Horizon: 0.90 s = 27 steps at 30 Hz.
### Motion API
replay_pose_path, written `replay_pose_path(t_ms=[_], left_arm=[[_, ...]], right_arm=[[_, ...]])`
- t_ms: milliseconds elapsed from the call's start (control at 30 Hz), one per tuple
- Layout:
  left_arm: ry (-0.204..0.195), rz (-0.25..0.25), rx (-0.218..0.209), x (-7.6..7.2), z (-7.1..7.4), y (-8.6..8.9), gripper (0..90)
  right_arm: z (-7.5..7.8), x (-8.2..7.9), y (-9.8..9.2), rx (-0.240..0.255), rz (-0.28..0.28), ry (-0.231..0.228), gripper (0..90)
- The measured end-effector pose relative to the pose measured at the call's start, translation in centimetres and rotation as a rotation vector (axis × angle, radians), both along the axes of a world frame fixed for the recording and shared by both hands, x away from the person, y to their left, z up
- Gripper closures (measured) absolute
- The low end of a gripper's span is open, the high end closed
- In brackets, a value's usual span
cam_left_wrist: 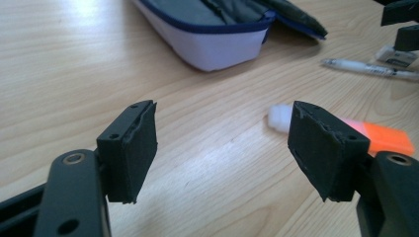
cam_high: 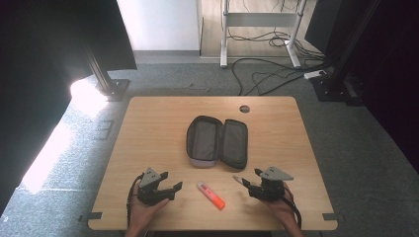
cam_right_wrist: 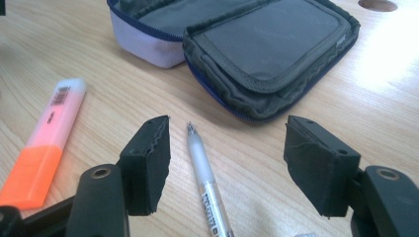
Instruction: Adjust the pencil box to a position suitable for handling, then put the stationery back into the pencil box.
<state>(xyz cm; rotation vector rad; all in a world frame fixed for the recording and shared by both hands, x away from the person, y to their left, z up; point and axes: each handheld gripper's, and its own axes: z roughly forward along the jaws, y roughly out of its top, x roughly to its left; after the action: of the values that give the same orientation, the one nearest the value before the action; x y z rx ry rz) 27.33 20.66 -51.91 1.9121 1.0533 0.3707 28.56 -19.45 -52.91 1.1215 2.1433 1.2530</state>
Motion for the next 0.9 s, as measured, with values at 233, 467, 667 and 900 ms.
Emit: replay_pose_path(t_ms=[233,467,667,900], left_arm=[[0.019,0.006,0.022,0.1,-0.7,0.4,27.7],[0.027,0.003,0.030,0.2,-0.9,0.2,27.8],[0.029,0.004,0.036,0.2,-1.0,0.2,27.8],[0.027,-0.006,0.040,0.2,-1.0,-0.2,27.8]], right_arm=[[-0.6,-0.1,0.2,-0.029,0.011,0.012,35.2],[-0.3,0.0,-0.4,-0.041,-0.007,0.007,36.5],[0.4,0.6,-4.0,-0.021,-0.099,0.008,39.7],[0.1,0.9,-6.4,-0.011,-0.131,0.033,44.3]])
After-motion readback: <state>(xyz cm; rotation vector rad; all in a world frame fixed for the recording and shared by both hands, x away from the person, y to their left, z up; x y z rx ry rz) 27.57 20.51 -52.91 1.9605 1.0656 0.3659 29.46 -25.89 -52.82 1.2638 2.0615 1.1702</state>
